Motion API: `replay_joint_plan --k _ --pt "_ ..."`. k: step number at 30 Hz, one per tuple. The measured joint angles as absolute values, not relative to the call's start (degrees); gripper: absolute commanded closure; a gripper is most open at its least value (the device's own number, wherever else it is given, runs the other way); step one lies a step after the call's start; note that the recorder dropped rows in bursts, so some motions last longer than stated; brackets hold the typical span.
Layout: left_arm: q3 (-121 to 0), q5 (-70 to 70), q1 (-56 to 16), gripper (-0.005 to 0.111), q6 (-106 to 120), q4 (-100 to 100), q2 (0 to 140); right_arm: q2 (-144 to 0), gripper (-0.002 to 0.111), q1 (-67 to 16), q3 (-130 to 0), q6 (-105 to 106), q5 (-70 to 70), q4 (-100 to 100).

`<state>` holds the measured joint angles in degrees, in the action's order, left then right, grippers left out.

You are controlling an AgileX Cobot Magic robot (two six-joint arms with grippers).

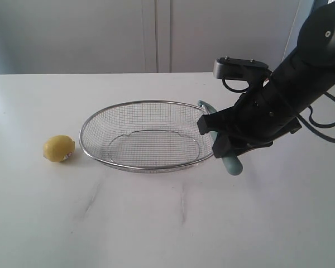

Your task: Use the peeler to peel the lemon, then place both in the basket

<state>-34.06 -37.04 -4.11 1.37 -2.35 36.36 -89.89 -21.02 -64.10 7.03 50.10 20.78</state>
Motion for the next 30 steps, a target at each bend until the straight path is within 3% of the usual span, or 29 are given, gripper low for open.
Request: replay_joint_plan --k 30 --pt "-47.87 -40.51 -4.11 0.107 7.9 1.47 66.35 -89.89 0.108 -21.02 -64.1 7.03 50.1 20.78"
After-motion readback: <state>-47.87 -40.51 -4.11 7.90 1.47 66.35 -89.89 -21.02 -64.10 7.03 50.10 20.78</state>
